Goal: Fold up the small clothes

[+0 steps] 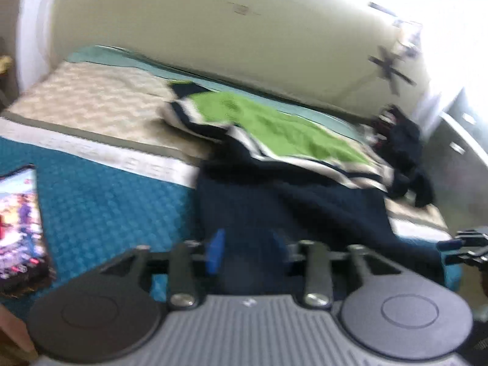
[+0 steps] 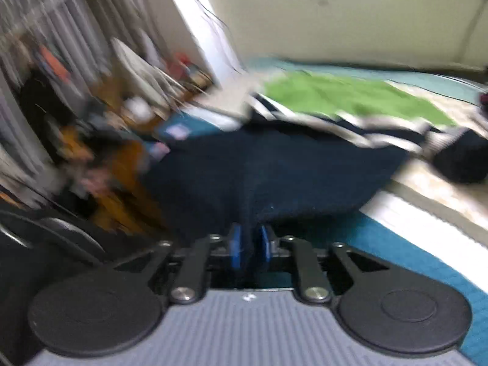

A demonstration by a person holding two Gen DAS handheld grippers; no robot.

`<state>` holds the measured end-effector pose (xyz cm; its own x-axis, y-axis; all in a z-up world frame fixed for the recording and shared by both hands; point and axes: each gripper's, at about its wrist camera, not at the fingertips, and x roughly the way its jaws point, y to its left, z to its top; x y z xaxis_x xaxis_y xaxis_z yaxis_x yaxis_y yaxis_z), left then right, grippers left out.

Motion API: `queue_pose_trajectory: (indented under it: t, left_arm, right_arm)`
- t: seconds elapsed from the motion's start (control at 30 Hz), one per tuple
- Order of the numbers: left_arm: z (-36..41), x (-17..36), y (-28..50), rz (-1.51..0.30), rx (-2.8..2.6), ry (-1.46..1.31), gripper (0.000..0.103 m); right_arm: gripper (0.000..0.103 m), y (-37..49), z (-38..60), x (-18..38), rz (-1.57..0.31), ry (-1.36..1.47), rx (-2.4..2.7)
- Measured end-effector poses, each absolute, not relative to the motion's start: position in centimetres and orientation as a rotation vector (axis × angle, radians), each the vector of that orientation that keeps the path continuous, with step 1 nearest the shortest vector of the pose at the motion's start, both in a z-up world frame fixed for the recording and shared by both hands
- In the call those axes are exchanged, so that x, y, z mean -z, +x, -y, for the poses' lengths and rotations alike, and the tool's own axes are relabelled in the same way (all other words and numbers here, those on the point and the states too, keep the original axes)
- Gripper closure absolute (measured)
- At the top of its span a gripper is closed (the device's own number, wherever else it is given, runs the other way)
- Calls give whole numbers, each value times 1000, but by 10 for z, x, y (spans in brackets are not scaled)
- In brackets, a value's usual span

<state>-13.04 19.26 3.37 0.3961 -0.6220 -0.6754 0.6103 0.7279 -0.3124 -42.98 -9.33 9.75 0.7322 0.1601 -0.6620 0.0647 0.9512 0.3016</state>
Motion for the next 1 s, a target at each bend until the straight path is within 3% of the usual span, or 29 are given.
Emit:
queue_pose_trajectory:
  t: [0.03, 0.07, 0.2, 0.6, 0.87, 0.9, 0.97, 1.0]
  left_arm:
    - [-193, -35, -121, -865, 751, -27, 62]
    - [-195, -37, -115, -865, 743, -39, 61]
    - [-191, -45, -79, -825, 705, -62, 43]
    - [-124, -9, 123, -962, 508, -225, 42]
    - [-40, 10, 200, -1074, 518, -111, 37]
    - [-32, 16, 206, -1096, 516, -113, 38]
    - [-22, 20, 206, -1084, 535, -116, 44]
    - [-19, 21, 206, -1081, 546, -102, 71]
  right_arm:
    - [45, -428, 102, -94, -752, 300, 20]
    - [46, -423, 111, -93, -734, 302, 83]
    - [46, -413, 162, -104, -581, 432, 197]
    - [46, -268, 202, -73, -396, 557, 176]
    - [49, -223, 223, -2, -478, 645, 165]
    - [45, -228, 228, -3, -455, 680, 146]
    - [50, -232, 237, 2, -428, 749, 125]
    - [50, -234, 240, 4, -419, 771, 125]
